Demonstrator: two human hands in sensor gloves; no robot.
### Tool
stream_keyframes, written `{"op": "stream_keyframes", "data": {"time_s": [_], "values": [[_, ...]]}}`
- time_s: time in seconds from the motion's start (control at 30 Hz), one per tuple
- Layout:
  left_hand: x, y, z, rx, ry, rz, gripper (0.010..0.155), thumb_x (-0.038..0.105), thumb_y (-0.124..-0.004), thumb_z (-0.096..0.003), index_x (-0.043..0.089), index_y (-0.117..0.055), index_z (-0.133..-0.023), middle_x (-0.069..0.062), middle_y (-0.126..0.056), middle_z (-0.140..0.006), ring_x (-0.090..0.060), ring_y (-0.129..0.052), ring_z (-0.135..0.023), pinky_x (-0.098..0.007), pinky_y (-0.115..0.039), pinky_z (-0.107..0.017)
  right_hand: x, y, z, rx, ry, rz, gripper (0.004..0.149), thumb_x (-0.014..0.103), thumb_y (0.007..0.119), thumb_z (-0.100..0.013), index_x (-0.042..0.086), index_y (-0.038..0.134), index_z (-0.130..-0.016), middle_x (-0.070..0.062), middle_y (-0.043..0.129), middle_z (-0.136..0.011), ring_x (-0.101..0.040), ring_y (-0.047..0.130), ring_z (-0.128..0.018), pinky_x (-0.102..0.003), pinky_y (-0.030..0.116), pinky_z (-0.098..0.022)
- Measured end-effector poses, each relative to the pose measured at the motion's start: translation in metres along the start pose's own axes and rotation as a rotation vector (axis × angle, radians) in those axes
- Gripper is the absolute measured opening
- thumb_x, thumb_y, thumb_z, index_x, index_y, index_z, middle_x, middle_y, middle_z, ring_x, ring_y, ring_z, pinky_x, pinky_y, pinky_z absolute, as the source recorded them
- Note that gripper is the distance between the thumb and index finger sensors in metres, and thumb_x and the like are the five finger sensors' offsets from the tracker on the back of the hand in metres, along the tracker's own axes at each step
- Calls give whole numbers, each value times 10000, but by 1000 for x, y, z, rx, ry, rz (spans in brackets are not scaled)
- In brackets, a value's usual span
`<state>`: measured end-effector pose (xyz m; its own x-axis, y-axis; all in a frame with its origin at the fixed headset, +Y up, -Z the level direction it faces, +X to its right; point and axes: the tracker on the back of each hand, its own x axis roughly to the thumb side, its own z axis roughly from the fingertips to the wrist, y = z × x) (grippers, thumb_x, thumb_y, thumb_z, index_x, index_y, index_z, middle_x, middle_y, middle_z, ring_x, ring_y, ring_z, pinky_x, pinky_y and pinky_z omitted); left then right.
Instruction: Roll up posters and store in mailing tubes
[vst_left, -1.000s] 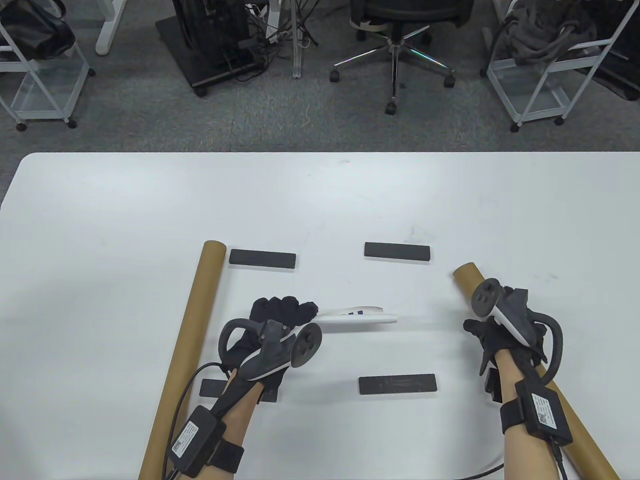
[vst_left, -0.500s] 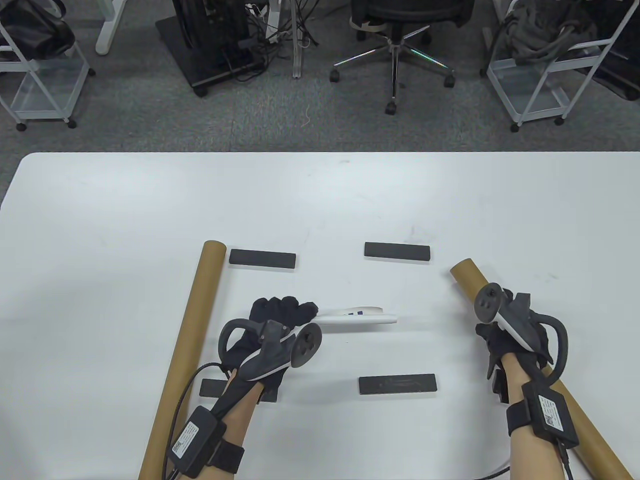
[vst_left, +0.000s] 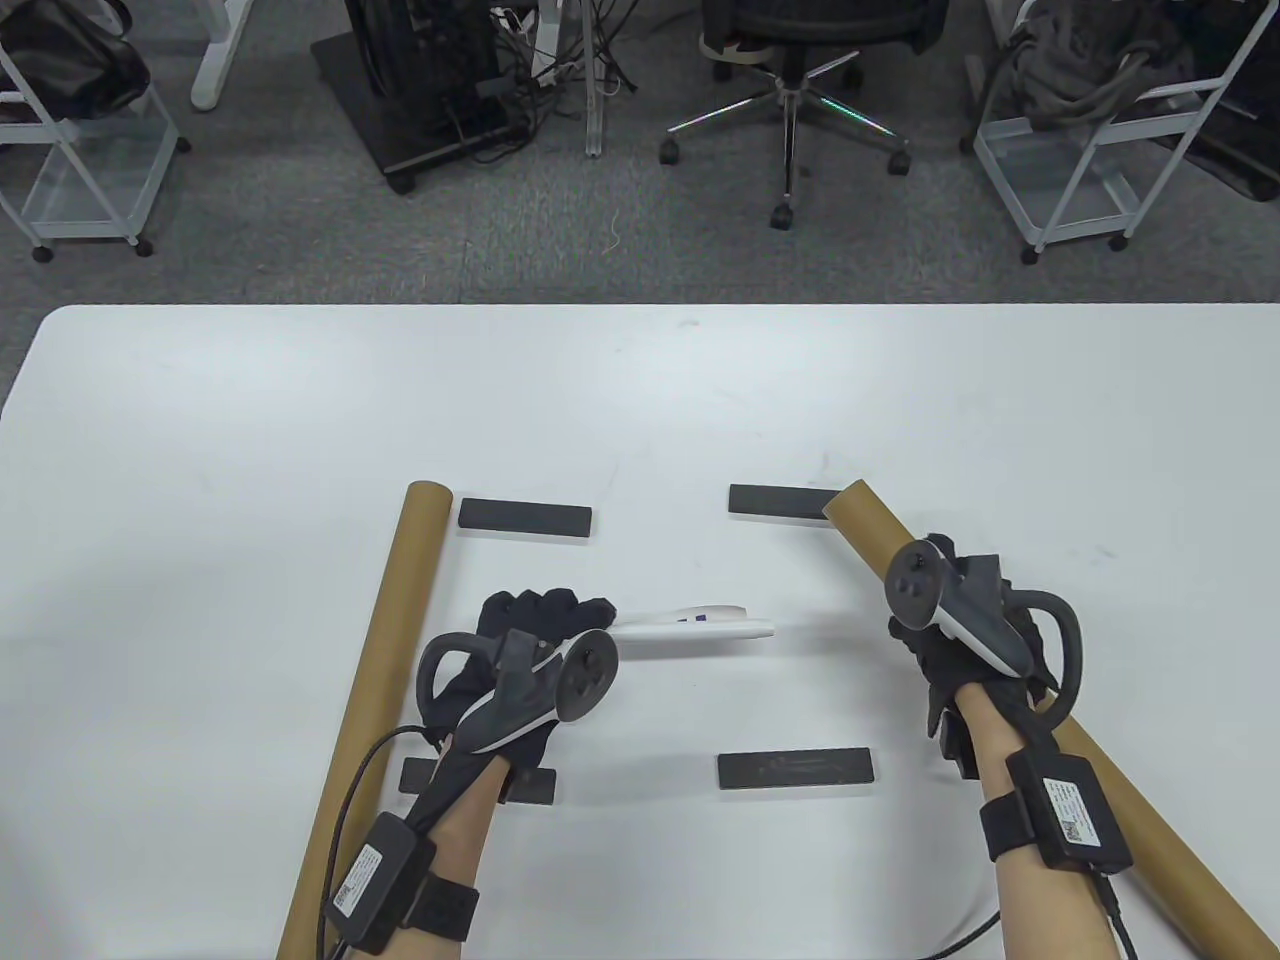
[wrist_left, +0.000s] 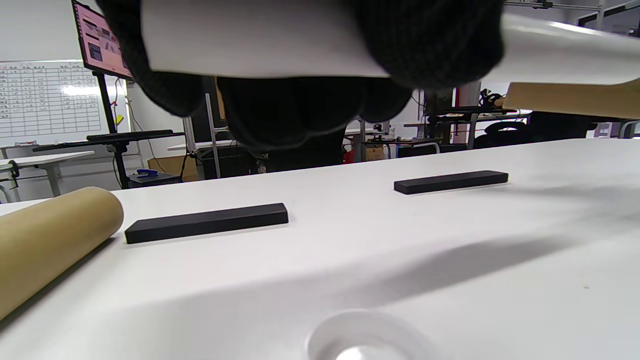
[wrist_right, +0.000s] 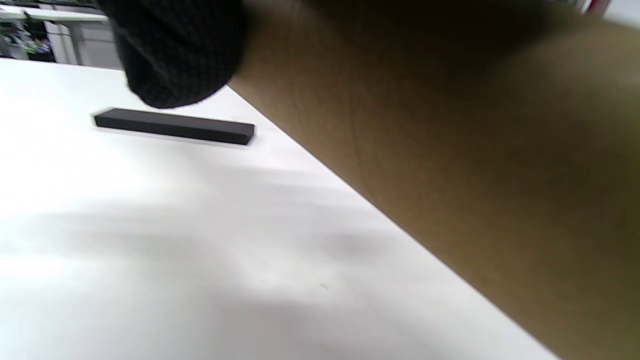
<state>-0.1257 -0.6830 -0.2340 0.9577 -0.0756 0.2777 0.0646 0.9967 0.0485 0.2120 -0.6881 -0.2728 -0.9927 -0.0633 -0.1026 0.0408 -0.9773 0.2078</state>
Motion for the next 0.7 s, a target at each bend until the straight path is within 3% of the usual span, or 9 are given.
{"op": "stream_keyframes", "data": {"time_s": [0.23, 0.7], "values": [[-14, -1, -2, -14, 44, 5, 518, 474, -729, -455, 454, -785, -970, 143, -906, -914, -187, -957, -837, -542, -718, -788, 31, -16, 8, -59, -126, 62, 864, 392, 798, -435, 71, 364, -1109, -194, 649, -1066, -465, 790, -877, -635, 710, -637], [-46, -2, -1, -40, 135, 89, 515, 451, -765, -431, 478, -813, -942, 148, -902, -939, -210, -938, -894, -563, -702, -796, 23, 11, 19, -153, -247, 120, 807, 342, 845, -407, 222, 424, -1085, -115, 653, -1086, -447, 747, -942, -650, 629, -705]]}}
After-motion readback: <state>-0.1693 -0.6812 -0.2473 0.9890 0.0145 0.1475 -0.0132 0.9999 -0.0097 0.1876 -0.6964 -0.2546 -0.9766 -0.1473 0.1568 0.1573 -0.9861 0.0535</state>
